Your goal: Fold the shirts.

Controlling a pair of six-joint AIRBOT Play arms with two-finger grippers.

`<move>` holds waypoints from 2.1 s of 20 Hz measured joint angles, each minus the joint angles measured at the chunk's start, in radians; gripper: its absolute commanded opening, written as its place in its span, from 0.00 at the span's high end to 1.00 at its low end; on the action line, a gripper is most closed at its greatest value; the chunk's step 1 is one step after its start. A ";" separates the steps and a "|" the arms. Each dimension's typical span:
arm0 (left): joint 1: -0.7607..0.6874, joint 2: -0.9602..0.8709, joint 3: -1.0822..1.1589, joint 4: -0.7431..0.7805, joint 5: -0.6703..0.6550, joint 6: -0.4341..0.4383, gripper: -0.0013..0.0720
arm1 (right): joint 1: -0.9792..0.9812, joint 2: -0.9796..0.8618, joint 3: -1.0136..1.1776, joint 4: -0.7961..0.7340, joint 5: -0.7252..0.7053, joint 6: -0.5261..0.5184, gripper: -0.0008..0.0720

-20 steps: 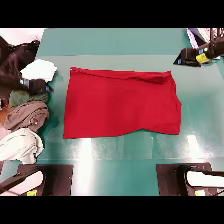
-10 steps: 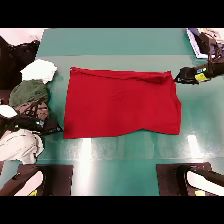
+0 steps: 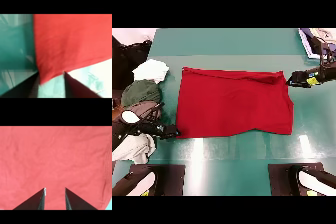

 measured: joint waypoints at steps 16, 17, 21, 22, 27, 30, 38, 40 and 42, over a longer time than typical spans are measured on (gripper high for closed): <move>-0.056 0.006 0.139 -0.027 -0.032 -0.006 0.95 | -0.454 0.185 -0.628 0.024 0.056 -0.116 0.43; -0.056 0.006 0.141 -0.027 -0.033 -0.005 0.95 | -0.467 0.188 -0.660 0.043 0.032 -0.127 0.43; -0.056 0.006 0.145 -0.029 -0.042 -0.004 0.95 | -0.493 0.193 -0.730 0.090 -0.056 -0.150 0.43; -0.056 0.006 0.145 -0.029 -0.043 -0.003 0.95 | -0.495 0.193 -0.738 0.095 -0.071 -0.152 0.43; -0.056 0.006 0.145 -0.029 -0.050 -0.003 0.95 | -0.501 0.131 -0.753 0.123 -0.090 -0.165 0.43; -0.056 0.006 0.145 -0.030 -0.054 -0.003 0.95 | -0.502 0.086 -0.755 0.156 -0.082 -0.175 0.58; -0.056 0.006 0.196 -0.050 -0.066 -0.004 0.95 | -0.500 0.059 -0.697 0.198 -0.035 -0.209 0.97; -0.057 0.006 0.283 -0.054 -0.076 -0.004 0.95 | -0.500 0.088 -0.629 0.246 -0.007 -0.211 0.97; -0.057 0.006 0.420 -0.057 -0.093 -0.005 0.95 | -0.500 0.138 -0.540 0.314 0.008 -0.214 0.97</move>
